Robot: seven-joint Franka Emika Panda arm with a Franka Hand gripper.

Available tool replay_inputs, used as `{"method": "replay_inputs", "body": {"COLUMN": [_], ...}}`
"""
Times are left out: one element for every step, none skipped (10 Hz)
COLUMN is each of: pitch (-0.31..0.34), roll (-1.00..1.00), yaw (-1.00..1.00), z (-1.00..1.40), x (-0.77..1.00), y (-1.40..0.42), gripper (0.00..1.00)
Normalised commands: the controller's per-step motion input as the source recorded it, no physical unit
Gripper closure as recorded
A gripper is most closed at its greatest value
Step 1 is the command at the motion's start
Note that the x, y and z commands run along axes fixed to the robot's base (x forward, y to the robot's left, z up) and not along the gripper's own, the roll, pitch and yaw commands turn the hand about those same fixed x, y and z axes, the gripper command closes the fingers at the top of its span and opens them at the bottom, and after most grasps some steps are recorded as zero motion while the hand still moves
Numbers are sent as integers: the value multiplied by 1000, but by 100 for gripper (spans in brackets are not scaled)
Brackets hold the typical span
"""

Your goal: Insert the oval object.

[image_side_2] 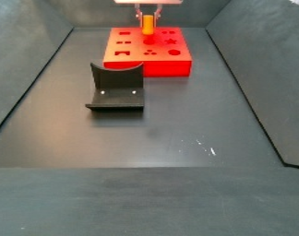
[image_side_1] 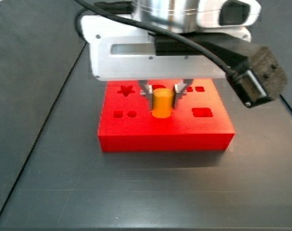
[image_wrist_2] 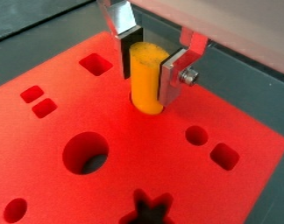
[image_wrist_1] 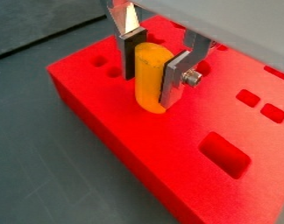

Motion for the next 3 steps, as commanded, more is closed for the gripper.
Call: {"method": "replay_inputs", "body": {"pitch": [26,0,0], "roll": [44,-31,0], "yaw": [-206,0,0], "z": [-206,0,0], "x": [31,0,0], "y": [0,23,0], "gripper": [100,100,100]}}
